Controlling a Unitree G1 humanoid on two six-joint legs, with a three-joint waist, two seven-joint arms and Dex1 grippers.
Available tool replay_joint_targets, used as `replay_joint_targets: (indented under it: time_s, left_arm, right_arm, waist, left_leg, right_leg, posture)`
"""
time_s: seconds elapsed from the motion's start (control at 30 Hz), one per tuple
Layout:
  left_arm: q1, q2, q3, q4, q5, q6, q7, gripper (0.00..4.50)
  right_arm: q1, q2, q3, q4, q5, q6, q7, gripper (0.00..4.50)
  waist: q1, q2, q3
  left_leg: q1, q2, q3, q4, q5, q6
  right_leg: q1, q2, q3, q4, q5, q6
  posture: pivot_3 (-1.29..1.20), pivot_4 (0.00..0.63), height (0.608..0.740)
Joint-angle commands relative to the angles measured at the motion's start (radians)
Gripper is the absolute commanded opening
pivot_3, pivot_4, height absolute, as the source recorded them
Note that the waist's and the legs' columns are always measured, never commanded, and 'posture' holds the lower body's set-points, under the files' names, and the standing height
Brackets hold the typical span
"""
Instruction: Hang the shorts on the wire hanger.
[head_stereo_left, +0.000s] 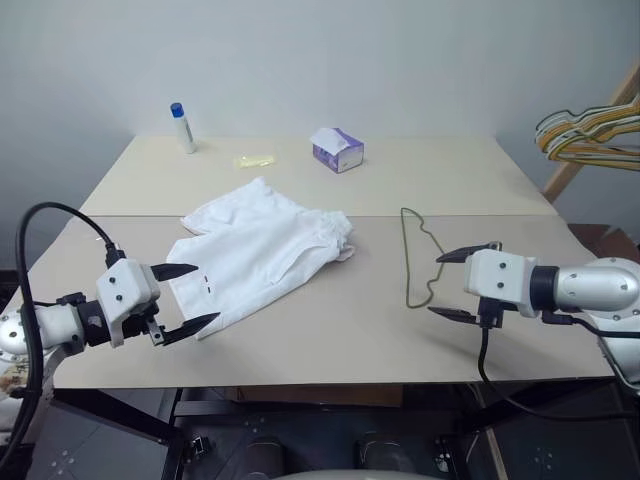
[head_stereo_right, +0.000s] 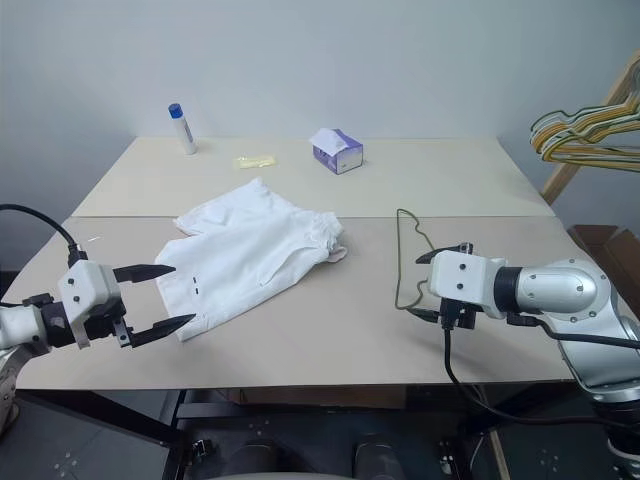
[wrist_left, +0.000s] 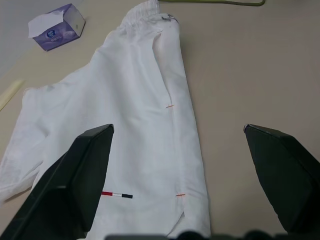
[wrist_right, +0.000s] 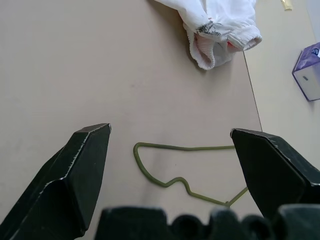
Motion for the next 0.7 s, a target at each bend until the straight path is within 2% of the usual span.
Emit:
replay_joint_targets:
  time_s: [0.03, 0.7]
  left_arm:
    - [-0.032, 0.01, 0.025, -0.014, -0.028, 0.004, -0.006, 4.5]
    - [-0.014, 0.007, -0.004, -0.035, 0.015, 0.021, 0.022, 4.5]
  right_arm:
    - [-0.016, -0.012, -0.02, -0.021, 0.002, -0.017, -0.002, 4.46]
    - [-0.004, -0.001, -0.005, -0.028, -0.014, -0.017, -0.023, 4.46]
  waist:
    - [0.0, 0.0, 0.0]
    - [-0.001, 0.0, 0.0]
  left_leg:
    - [0.0, 0.0, 0.0, 0.0, 0.0, 0.0]
    - [0.0, 0.0, 0.0, 0.0, 0.0, 0.0]
  right_leg:
    - [0.0, 0.0, 0.0, 0.0, 0.0, 0.0]
    - [0.0, 0.0, 0.0, 0.0, 0.0, 0.0]
  posture:
    - [0.07, 0.0, 0.74]
    - [0.06, 0.0, 0.74]
